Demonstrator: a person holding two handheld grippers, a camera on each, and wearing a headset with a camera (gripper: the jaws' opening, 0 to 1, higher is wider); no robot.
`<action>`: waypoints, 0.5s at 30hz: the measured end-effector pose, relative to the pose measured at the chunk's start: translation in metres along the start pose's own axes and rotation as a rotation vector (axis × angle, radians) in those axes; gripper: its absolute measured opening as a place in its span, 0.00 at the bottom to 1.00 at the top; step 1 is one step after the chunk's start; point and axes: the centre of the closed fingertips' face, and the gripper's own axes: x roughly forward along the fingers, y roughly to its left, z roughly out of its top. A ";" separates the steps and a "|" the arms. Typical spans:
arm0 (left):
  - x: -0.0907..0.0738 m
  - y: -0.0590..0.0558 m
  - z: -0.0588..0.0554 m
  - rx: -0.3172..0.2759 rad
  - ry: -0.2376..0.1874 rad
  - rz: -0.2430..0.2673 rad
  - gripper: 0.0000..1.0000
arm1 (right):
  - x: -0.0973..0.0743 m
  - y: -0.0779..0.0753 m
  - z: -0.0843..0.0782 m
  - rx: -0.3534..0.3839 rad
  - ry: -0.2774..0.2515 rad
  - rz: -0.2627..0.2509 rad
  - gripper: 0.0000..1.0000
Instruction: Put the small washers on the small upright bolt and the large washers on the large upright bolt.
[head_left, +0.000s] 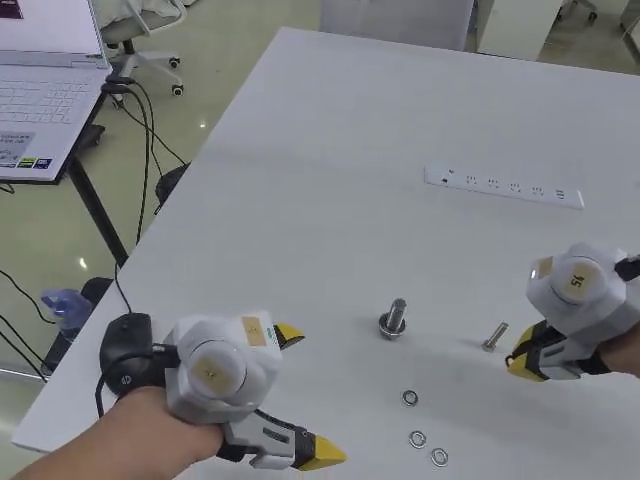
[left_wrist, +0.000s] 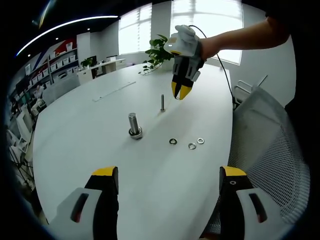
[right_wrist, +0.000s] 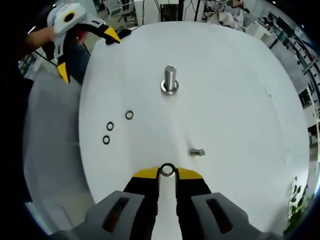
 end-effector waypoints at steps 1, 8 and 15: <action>0.000 0.000 0.000 0.000 -0.001 0.001 0.83 | -0.001 -0.002 -0.001 0.003 0.001 -0.004 0.12; -0.001 0.002 -0.001 -0.001 0.002 0.004 0.83 | -0.012 -0.017 0.001 0.022 -0.002 -0.037 0.12; -0.001 0.003 -0.004 -0.004 0.005 0.006 0.83 | -0.015 -0.025 0.010 0.021 -0.009 -0.049 0.12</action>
